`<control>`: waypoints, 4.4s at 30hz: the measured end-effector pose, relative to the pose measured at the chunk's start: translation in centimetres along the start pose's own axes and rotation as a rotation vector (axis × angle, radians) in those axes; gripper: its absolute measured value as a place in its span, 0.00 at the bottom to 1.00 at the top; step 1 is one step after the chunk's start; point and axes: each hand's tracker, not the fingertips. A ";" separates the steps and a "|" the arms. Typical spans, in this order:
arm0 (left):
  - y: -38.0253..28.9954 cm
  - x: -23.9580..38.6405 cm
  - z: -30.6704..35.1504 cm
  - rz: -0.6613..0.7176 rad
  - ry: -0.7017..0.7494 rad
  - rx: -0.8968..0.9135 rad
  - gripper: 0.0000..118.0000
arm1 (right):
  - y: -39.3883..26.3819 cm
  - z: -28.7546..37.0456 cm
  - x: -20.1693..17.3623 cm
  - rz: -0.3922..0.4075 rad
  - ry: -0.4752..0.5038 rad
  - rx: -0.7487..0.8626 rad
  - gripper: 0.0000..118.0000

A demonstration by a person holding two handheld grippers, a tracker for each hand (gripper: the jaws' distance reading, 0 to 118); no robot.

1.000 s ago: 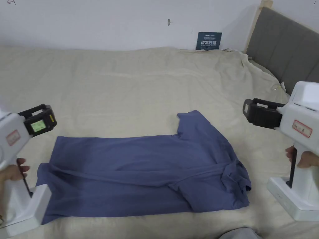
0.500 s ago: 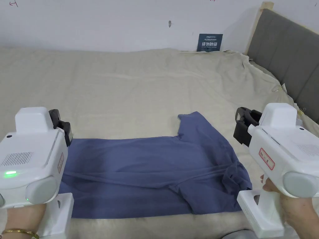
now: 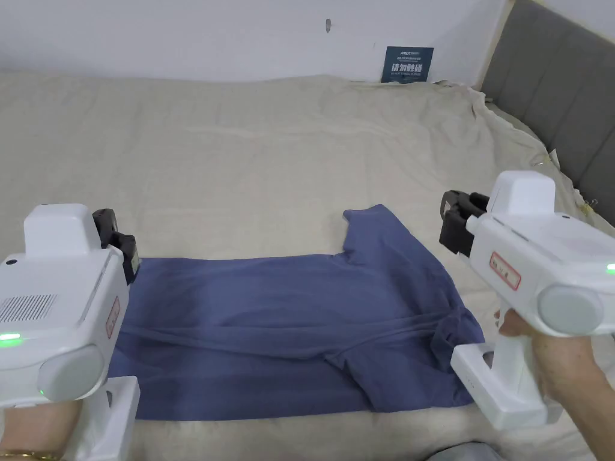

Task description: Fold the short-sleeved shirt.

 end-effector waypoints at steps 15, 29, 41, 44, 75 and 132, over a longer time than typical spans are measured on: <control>1.3 0.1 -5.3 0.048 0.026 -0.001 0.00 | 0.8 -21.5 4.9 -0.059 -0.106 -0.615 0.69; -0.8 0.5 -9.7 0.052 0.044 -0.064 0.00 | -6.9 -30.5 8.4 -0.185 -0.221 -0.806 0.41; -2.7 -1.4 -12.3 0.121 0.033 -0.232 0.11 | -6.1 -29.9 7.9 -0.153 -0.252 -0.803 0.01; -2.2 -2.2 -13.7 0.122 0.027 -0.268 0.57 | -5.1 -28.9 7.7 -0.137 -0.241 -0.773 0.01; -6.1 -6.5 -32.4 -0.046 0.061 -0.954 0.00 | -2.9 -26.4 6.6 -0.082 -0.184 -0.724 0.01; -3.8 -14.0 -3.8 0.169 0.110 -0.606 1.00 | -6.0 1.8 8.6 -0.012 -0.290 -0.567 0.81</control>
